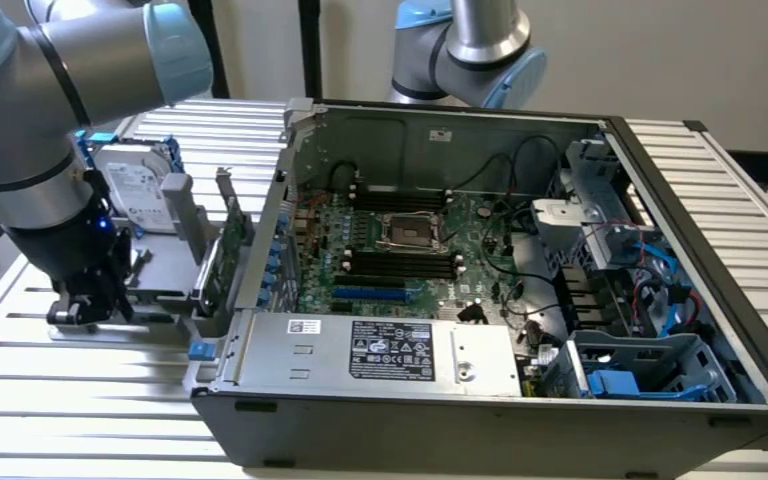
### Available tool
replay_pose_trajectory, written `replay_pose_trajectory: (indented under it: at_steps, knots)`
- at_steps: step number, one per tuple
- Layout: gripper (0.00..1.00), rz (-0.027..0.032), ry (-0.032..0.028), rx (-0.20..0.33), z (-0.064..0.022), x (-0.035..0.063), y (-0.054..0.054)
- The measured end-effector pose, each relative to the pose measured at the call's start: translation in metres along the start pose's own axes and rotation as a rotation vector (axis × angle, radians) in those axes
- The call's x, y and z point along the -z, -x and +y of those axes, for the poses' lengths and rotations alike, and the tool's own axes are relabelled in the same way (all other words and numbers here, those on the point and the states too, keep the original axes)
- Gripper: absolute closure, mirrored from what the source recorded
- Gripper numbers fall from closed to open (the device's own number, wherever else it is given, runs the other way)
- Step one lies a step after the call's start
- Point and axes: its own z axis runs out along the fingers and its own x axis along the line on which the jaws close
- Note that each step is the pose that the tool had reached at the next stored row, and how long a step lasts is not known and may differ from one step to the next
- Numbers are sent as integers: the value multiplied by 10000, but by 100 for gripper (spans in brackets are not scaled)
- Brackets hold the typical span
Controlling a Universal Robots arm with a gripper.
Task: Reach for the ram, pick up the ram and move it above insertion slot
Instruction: 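Pick up the ram and move it above insertion slot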
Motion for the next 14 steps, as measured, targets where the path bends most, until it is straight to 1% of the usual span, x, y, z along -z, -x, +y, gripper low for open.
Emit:
replay_pose_trajectory:
  at_steps: [4, 8, 11, 14]
  knots:
    - [86, 1, -1, 45, 2, 60, 0]
    - [86, 3, 0, 98, 5, 141, 0]
    - [86, 4, 0, 127, 7, 235, 0]
    - [86, 4, -1, 150, 10, 363, -1]
